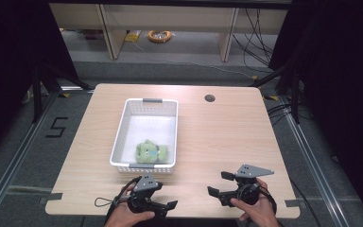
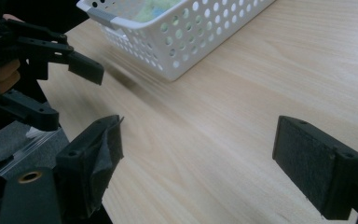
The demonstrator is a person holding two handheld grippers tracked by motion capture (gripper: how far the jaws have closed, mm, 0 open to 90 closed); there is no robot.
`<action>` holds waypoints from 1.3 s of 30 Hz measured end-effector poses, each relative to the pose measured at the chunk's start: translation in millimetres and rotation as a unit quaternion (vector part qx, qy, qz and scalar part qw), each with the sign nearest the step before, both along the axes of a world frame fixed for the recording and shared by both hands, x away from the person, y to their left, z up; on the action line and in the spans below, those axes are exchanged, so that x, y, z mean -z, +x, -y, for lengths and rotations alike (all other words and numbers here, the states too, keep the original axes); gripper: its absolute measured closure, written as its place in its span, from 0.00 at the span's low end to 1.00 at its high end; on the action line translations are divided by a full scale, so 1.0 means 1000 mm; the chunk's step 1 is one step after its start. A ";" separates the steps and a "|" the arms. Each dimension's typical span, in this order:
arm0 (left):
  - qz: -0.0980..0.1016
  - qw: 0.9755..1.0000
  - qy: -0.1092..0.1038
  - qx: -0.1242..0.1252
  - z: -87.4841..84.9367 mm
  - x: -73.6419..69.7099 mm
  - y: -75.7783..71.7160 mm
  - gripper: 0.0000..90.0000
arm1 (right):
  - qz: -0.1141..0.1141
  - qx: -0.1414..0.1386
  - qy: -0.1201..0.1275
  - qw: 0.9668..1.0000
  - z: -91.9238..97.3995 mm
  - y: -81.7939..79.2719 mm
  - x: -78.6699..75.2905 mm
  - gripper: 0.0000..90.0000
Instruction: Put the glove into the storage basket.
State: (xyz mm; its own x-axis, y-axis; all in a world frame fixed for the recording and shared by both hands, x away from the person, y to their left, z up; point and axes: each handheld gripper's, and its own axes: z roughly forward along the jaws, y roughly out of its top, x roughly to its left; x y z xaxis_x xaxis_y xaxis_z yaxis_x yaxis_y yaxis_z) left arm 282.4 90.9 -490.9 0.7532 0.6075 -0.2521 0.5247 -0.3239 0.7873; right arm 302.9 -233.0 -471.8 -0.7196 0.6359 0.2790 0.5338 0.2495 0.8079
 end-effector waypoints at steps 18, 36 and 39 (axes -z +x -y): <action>-0.001 1.000 0.027 0.005 -0.005 0.013 -0.017 0.18 | -0.033 -0.008 -0.038 0.999 0.007 -0.032 0.021 0.18; 0.001 0.999 0.033 0.003 -0.005 0.017 -0.021 0.18 | -0.031 -0.026 -0.044 0.998 0.008 -0.040 0.028 0.18; 0.001 0.999 0.041 0.004 -0.006 0.016 -0.021 0.18 | -0.030 -0.027 -0.050 0.998 0.008 -0.040 0.028 0.18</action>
